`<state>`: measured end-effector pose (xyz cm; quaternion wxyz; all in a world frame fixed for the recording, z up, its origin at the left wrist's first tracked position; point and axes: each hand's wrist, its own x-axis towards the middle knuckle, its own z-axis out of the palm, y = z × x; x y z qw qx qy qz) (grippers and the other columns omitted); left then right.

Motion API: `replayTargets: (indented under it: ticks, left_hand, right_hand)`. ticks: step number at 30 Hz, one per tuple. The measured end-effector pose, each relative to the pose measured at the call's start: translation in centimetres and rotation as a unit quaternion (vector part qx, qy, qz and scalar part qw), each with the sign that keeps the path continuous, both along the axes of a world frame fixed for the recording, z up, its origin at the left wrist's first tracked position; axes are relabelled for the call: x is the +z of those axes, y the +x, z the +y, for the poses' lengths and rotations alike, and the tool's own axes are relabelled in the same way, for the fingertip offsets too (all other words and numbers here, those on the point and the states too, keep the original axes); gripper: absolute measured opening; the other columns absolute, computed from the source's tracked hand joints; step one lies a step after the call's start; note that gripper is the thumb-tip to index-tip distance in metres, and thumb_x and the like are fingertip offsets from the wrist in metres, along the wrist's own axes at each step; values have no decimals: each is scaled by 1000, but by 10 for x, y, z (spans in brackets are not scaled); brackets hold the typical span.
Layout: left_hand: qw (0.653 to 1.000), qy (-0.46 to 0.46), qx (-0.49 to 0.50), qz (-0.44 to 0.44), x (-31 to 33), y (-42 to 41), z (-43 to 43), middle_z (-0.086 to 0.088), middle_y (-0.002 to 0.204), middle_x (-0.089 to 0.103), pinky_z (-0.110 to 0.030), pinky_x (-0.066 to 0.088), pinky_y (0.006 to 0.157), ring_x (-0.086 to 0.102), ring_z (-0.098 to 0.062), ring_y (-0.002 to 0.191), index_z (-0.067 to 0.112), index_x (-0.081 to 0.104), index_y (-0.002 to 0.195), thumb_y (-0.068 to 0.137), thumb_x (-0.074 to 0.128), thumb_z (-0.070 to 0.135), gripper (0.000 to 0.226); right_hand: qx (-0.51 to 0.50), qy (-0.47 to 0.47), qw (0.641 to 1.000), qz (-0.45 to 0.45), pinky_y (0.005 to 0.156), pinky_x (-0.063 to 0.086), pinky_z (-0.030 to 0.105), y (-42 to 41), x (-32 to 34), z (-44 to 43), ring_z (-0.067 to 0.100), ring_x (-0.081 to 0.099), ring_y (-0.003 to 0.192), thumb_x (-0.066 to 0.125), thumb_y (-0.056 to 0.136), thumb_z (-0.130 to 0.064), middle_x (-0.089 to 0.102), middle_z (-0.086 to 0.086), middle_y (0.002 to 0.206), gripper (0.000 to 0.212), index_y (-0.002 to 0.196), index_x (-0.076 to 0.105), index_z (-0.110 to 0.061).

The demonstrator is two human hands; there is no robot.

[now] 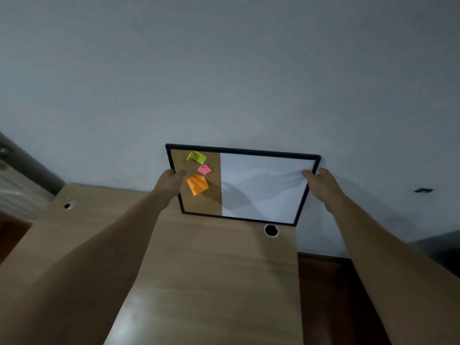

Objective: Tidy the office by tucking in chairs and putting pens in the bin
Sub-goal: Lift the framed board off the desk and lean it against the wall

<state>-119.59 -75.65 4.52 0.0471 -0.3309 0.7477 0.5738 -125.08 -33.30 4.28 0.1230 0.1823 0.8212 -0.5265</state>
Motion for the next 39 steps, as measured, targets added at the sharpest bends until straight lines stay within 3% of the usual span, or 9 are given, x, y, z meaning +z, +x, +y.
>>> replayTargets:
  ticks: [3, 6, 9, 13, 16, 23, 28, 32, 39]
  left_hand:
    - [1000, -7, -2, -12, -1, -20, -8, -9, 98, 58, -39, 50, 84, 57, -22, 85, 2, 57, 131, 93, 66, 40, 54]
    - [1000, -20, 8, -5, -6, -35, -13, -20, 148, 55, -40, 45, 95, 57, -36, 135, 2, 21, 165, 99, 65, 44, 90]
    - [999, -37, 1, -10, -9, -42, -17, -19, 156, 51, -34, 41, 93, 55, -34, 138, 2, 31, 161, 106, 60, 35, 70]
    - [999, -23, -36, 15, -15, -45, -28, -16, 143, 66, -29, 49, 82, 66, -18, 103, 12, 64, 128, 104, 63, 27, 28]
    - [998, -6, -58, 12, -15, -38, -43, -11, 159, 52, -41, 45, 108, 55, -30, 140, 23, 34, 165, 100, 67, 38, 74]
    - [993, -36, -87, 72, -19, 3, -44, -6, 126, 66, -34, 51, 83, 66, -28, 116, 45, 59, 131, 89, 62, 47, 42]
    - [989, -49, -79, 112, -14, 30, -23, -4, 131, 51, -45, 46, 109, 52, -29, 132, 50, 55, 137, 100, 61, 41, 38]
    - [984, -38, -96, 146, -1, 44, 3, -4, 133, 47, -45, 43, 112, 50, -24, 131, 65, 48, 139, 100, 60, 33, 52]
    - [970, -3, -131, 204, 5, 58, 58, 1, 123, 53, -35, 49, 101, 58, 2, 112, 41, 58, 137, 101, 59, 21, 42]
  right_hand:
    - [-4, -5, 1000, -2, 91, 49, 33, -14, 0, -8, 20, 63, 101, 61, 104, -47, 68, 4, 122, 48, 137, 59, -12]
    - [-7, -18, 1000, -14, 83, 54, 33, -19, 3, -12, 24, 67, 99, 66, 91, -59, 70, 9, 117, 70, 135, 60, -6]
    - [-29, 8, 999, -31, 101, 56, 43, -28, -9, -8, 32, 65, 118, 66, 78, -69, 62, 12, 142, 103, 156, 45, -3]
    - [-21, 16, 999, -29, 70, 46, 30, -22, -4, -17, 17, 62, 88, 61, 105, -31, 70, 9, 116, 34, 129, 65, -7]
    - [-13, 3, 1000, -10, 89, 50, 36, -19, -11, -16, 16, 63, 92, 60, 106, -26, 69, 4, 115, 35, 138, 63, -14]
    - [-48, -51, 997, -9, 111, 51, 50, 8, -17, -11, 30, 61, 122, 65, 102, -32, 60, 8, 143, 57, 154, 45, -23]
    - [-76, -60, 994, 43, 101, 51, 42, 40, -7, 1, 26, 63, 117, 65, 98, -37, 56, 5, 145, 44, 139, 49, -37]
    - [-105, -51, 991, 73, 113, 50, 52, 61, 2, 30, 28, 62, 123, 65, 77, -60, 53, 0, 150, 74, 147, 50, -40]
    - [-167, -47, 978, 115, 113, 48, 47, 131, 32, 68, 25, 59, 123, 69, 93, -53, 48, -3, 148, 50, 137, 50, -43]
